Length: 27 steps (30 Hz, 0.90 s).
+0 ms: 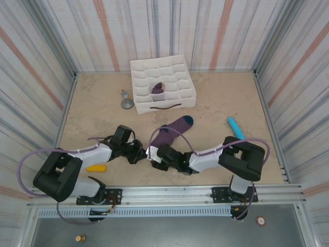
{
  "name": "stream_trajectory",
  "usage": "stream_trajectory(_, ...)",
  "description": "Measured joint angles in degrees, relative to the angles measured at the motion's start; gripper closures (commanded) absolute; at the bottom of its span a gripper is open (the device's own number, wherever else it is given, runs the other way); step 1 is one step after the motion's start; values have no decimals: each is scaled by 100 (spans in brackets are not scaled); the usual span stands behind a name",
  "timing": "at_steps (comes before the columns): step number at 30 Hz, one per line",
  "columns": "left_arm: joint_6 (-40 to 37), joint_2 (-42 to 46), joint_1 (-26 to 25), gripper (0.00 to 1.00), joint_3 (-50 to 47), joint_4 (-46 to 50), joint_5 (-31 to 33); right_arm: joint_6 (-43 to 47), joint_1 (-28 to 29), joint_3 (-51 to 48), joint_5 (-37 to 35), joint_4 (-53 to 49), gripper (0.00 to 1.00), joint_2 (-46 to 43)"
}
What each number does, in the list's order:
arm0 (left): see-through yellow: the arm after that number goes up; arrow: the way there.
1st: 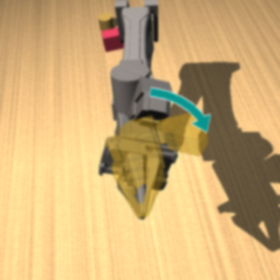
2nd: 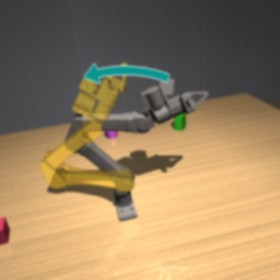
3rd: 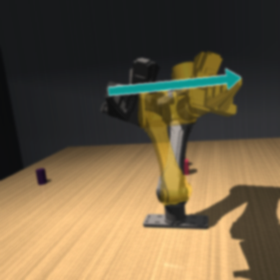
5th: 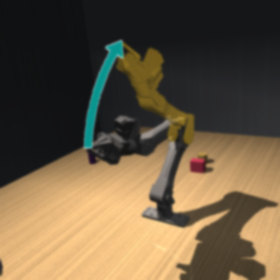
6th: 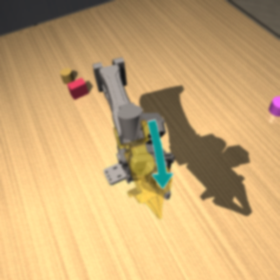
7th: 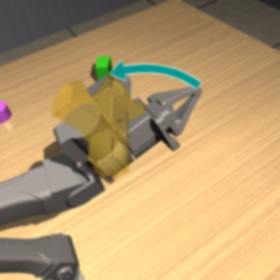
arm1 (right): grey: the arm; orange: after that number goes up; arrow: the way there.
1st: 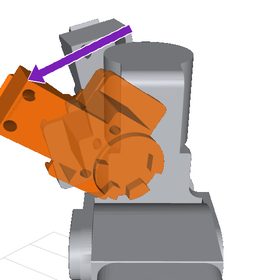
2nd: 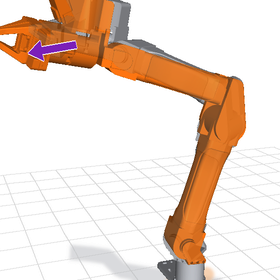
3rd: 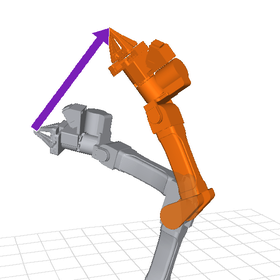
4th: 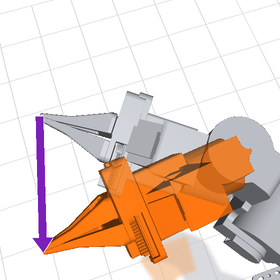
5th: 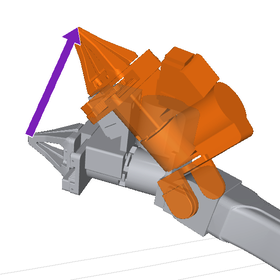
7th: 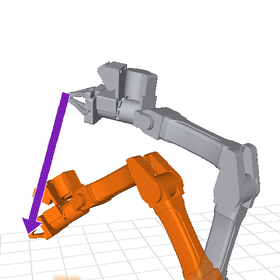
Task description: Roll the socks
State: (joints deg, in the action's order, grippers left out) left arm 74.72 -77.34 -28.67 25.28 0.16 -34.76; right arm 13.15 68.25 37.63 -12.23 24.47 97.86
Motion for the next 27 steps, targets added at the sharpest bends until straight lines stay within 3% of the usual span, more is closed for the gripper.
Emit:
stream_trajectory(6,-107,-144,22,91,22,-2,-20,46,0,4,2,44,79,79)
stream_trajectory(9,-164,-164,52,80,31,-9,-20,24,-2,17,22,39,89,125)
stream_trajectory(11,-205,-164,61,66,31,-37,-17,-59,-42,66,83,-9,98,133)
stream_trajectory(16,-271,-157,98,34,31,-297,-61,-334,-372,225,485,-221,100,142)
stream_trajectory(21,-334,-140,356,20,33,-584,-136,-610,-752,365,1069,-494,100,138)
stream_trajectory(27,-669,4,538,19,72,-667,-122,-1088,-1451,603,2181,-870,100,210)
